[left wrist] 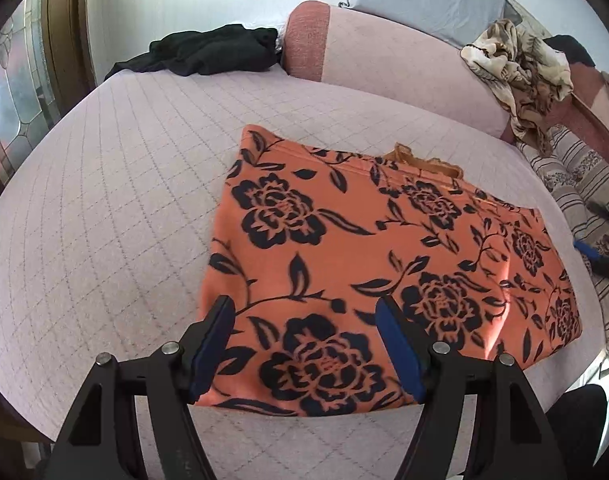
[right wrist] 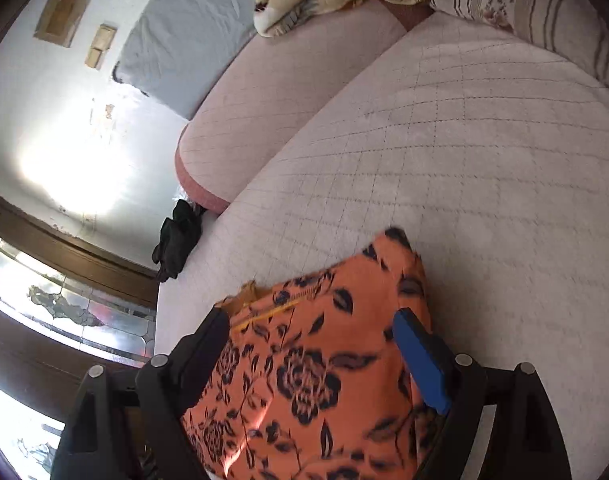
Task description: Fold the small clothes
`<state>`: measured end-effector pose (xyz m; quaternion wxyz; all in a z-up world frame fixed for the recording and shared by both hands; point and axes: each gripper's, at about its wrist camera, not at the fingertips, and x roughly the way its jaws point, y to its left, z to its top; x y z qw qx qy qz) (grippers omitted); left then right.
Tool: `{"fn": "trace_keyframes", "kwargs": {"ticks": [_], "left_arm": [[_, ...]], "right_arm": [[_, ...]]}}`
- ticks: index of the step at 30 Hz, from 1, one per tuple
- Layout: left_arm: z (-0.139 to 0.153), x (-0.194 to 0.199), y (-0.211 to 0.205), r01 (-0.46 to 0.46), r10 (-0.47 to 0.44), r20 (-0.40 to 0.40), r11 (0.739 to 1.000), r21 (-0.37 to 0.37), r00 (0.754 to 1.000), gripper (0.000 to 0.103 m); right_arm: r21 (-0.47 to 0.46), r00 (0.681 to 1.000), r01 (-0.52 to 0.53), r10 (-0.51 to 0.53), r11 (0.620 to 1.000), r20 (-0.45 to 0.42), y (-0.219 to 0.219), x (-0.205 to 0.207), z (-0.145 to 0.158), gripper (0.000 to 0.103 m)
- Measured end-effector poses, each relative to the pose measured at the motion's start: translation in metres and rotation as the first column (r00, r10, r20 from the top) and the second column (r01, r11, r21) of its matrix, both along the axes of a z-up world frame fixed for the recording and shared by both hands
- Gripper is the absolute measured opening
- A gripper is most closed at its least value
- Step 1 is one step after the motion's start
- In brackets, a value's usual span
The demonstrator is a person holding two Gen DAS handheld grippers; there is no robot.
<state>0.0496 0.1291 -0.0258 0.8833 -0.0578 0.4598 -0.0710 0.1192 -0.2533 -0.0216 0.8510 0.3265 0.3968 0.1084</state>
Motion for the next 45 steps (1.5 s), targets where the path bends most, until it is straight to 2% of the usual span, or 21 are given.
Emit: {"fn": "trace_keyframes", "kwargs": {"ticks": [3,6,8,11,15,16,17,18,21,23,24,25,27,29,31,35,40,42,43,44,45], "left_arm": [[0.000,0.000,-0.015,0.021,-0.021,0.012,1.000,0.003,1.000,0.073],[0.000,-0.001,-0.029,0.040,-0.039,0.018,0.999,-0.013,0.999,0.073],[-0.002,-0.002,-0.038,0.048,-0.049,0.022,0.999,0.009,0.999,0.073],[-0.006,-0.005,-0.042,0.045,-0.046,0.015,0.999,0.029,0.999,0.073],[-0.012,-0.008,-0.041,0.029,-0.029,-0.018,0.999,0.037,0.999,0.073],[-0.013,-0.009,-0.040,0.028,-0.027,-0.024,0.999,0.038,0.999,0.073],[-0.014,-0.011,-0.041,0.027,-0.026,-0.025,0.999,0.040,0.999,0.073],[-0.013,-0.012,-0.042,0.030,-0.029,-0.025,0.999,0.044,0.999,0.073],[-0.004,-0.017,-0.046,0.045,-0.046,0.018,0.998,0.052,0.999,0.073],[0.001,-0.016,-0.051,0.056,-0.060,0.055,0.997,0.055,0.997,0.074],[-0.003,-0.012,-0.057,0.065,-0.068,0.048,0.995,0.072,0.997,0.074],[-0.010,-0.007,-0.061,0.079,-0.081,0.023,0.993,0.090,0.996,0.075],[-0.035,0.003,-0.068,0.104,-0.098,-0.048,0.984,0.143,0.994,0.075],[-0.038,0.001,-0.071,0.113,-0.118,0.012,0.975,0.189,0.993,0.079],[-0.038,0.000,-0.075,0.123,-0.132,0.026,0.967,0.224,0.991,0.079],[-0.035,0.006,-0.067,0.119,-0.123,0.013,0.978,0.174,0.992,0.081],[-0.037,0.005,-0.067,0.128,-0.135,0.029,0.975,0.180,0.990,0.081],[-0.037,0.005,-0.067,0.131,-0.139,0.034,0.975,0.179,0.990,0.081],[-0.037,0.003,-0.066,0.133,-0.141,0.037,0.975,0.179,0.989,0.082],[-0.037,0.003,-0.066,0.135,-0.144,0.042,0.974,0.180,0.989,0.082],[-0.037,0.002,-0.065,0.138,-0.148,0.047,0.974,0.179,0.988,0.082]], "right_arm": [[0.106,0.999,-0.004,-0.001,0.994,0.043,0.017,-0.088,-0.010,0.088],[0.193,0.997,0.043,-0.029,0.980,-0.075,0.033,-0.139,-0.059,0.091],[0.255,0.988,0.113,-0.083,0.960,-0.127,0.028,-0.146,-0.087,0.091],[0.331,0.979,0.202,-0.179,0.922,-0.100,0.016,-0.136,-0.098,0.089],[0.323,0.956,0.292,-0.267,0.900,-0.120,0.009,-0.115,-0.098,0.089],[0.310,0.953,0.303,-0.281,0.901,-0.115,0.009,-0.111,-0.095,0.077],[0.286,0.955,0.296,-0.277,0.911,-0.106,0.008,-0.107,-0.090,0.025],[0.272,0.957,0.289,-0.267,0.918,-0.115,0.008,-0.104,-0.089,0.011],[0.154,0.966,0.257,-0.257,0.954,-0.025,0.019,-0.110,-0.063,0.010],[0.061,0.969,0.246,-0.245,0.967,-0.022,0.022,-0.116,-0.061,0.011],[0.015,0.968,0.241,-0.239,0.970,-0.077,0.020,-0.111,-0.072,0.014],[0.006,0.960,0.233,-0.229,0.972,-0.162,0.017,-0.106,-0.086,0.020],[0.093,0.959,0.248,-0.231,0.964,-0.165,0.002,-0.113,-0.085,0.029],[0.001,0.956,0.272,-0.270,0.962,-0.111,-0.007,-0.122,-0.058,0.067],[-0.038,0.961,0.276,-0.277,0.960,-0.007,-0.018,-0.124,-0.028,0.080],[-0.019,0.999,0.039,-0.039,0.999,0.004,-0.024,-0.052,-0.014,0.080],[-0.102,0.986,-0.097,0.081,0.990,-0.148,-0.015,0.061,-0.049,0.080],[-0.042,0.968,-0.130,0.118,0.991,-0.222,-0.013,0.088,-0.068,0.078],[-0.066,0.968,-0.139,0.122,0.988,-0.219,-0.008,0.095,-0.068,0.072],[-0.117,0.966,-0.176,0.149,0.977,-0.212,0.003,0.101,-0.063,0.034],[-0.154,0.962,-0.203,0.168,0.967,-0.214,0.013,0.101,-0.056,0.011]]}}
